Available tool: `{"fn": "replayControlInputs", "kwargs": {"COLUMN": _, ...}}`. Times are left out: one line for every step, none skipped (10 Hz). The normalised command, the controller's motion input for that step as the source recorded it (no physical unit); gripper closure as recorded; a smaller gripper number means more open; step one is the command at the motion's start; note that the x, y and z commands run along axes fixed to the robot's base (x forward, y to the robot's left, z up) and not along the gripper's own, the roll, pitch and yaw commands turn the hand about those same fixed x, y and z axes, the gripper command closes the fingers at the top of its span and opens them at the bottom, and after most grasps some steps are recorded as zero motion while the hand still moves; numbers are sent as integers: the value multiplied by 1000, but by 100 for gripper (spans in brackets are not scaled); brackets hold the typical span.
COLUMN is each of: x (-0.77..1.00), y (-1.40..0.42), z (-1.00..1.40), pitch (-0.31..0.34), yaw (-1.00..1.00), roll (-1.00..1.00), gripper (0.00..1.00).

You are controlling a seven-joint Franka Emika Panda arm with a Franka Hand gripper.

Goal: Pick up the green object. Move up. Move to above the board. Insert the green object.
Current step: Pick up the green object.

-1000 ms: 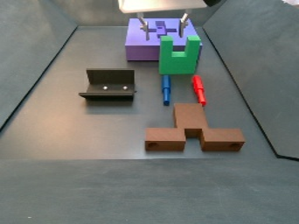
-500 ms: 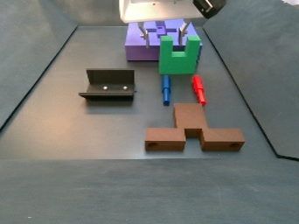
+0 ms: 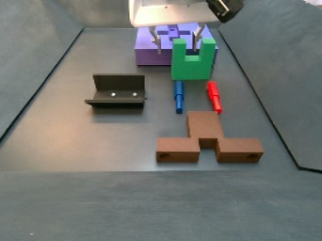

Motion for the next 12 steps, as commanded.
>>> {"fn": "replayControlInputs", "kwargs": {"x": 0, "y": 0, "z": -266, "pitch": 0, "yaw": 0, "roll": 64, "gripper": 0}}
{"fn": "replayControlInputs", "kwargs": {"x": 0, "y": 0, "z": -177, "pitch": 0, "yaw": 0, "roll": 34, "gripper": 0}}
{"fn": "replayControlInputs", "kwargs": {"x": 0, "y": 0, "z": 0, "pitch": 0, "yaw": 0, "roll": 0, "gripper": 0}}
{"fn": "replayControlInputs", "kwargs": {"x": 0, "y": 0, "z": 0, "pitch": 0, "yaw": 0, "roll": 0, "gripper": 100}}
{"fn": "replayControlInputs", "kwargs": {"x": 0, "y": 0, "z": 0, "pitch": 0, "yaw": 0, "roll": 0, "gripper": 100}}
{"fn": "replayControlInputs", "kwargs": {"x": 0, "y": 0, "z": 0, "pitch": 0, "yaw": 0, "roll": 0, "gripper": 100}}
{"fn": "replayControlInputs", "kwargs": {"x": 0, "y": 0, "z": 0, "pitch": 0, "yaw": 0, "roll": 0, "gripper": 100}}
{"fn": "replayControlInputs", "kwargs": {"x": 0, "y": 0, "z": 0, "pitch": 0, "yaw": 0, "roll": 0, "gripper": 100}}
{"fn": "replayControlInputs", "kwargs": {"x": 0, "y": 0, "z": 0, "pitch": 0, "yaw": 0, "roll": 0, "gripper": 100}}
{"fn": "replayControlInputs", "kwargs": {"x": 0, "y": 0, "z": 0, "pitch": 0, "yaw": 0, "roll": 0, "gripper": 100}}
{"fn": "replayControlInputs", "kwargs": {"x": 0, "y": 0, "z": 0, "pitch": 0, "yaw": 0, "roll": 0, "gripper": 100}}
{"fn": "replayControlInputs", "kwargs": {"x": 0, "y": 0, "z": 0, "pitch": 0, "yaw": 0, "roll": 0, "gripper": 100}}
